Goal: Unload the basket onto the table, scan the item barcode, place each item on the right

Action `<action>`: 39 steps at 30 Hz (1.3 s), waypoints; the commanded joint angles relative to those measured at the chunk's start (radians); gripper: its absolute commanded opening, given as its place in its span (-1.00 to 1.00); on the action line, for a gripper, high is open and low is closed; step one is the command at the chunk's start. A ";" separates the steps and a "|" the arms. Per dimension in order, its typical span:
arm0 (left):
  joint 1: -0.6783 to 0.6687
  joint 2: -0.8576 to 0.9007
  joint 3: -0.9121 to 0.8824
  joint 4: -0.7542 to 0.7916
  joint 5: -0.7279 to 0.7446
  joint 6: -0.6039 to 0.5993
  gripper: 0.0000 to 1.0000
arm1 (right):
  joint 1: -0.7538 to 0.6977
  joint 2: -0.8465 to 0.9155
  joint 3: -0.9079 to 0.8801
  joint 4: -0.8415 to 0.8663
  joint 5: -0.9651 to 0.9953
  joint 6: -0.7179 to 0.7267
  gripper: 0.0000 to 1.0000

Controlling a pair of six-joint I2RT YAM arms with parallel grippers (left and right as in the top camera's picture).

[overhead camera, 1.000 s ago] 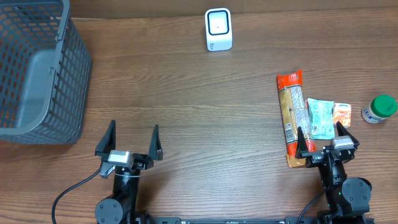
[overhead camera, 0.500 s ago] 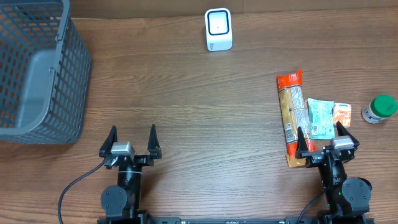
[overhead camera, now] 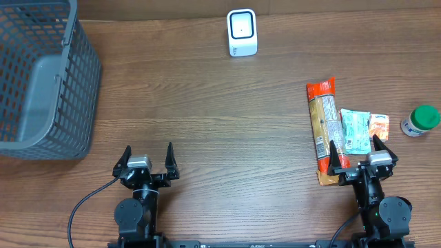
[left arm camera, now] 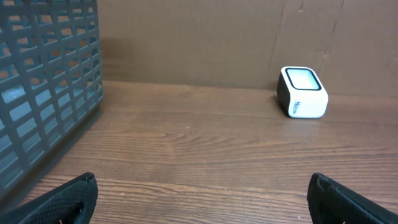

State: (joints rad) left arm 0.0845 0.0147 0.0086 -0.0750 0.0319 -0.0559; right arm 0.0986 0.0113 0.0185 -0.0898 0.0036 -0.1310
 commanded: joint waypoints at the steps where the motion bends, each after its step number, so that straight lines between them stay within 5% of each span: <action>1: -0.007 -0.011 -0.004 0.000 -0.013 0.023 1.00 | -0.005 -0.008 -0.011 0.006 -0.006 -0.001 1.00; 39: -0.059 -0.010 -0.004 -0.002 -0.013 0.023 1.00 | -0.005 -0.008 -0.011 0.006 -0.006 -0.001 1.00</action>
State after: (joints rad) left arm 0.0319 0.0147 0.0086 -0.0757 0.0250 -0.0490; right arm 0.0986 0.0109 0.0185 -0.0895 0.0036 -0.1310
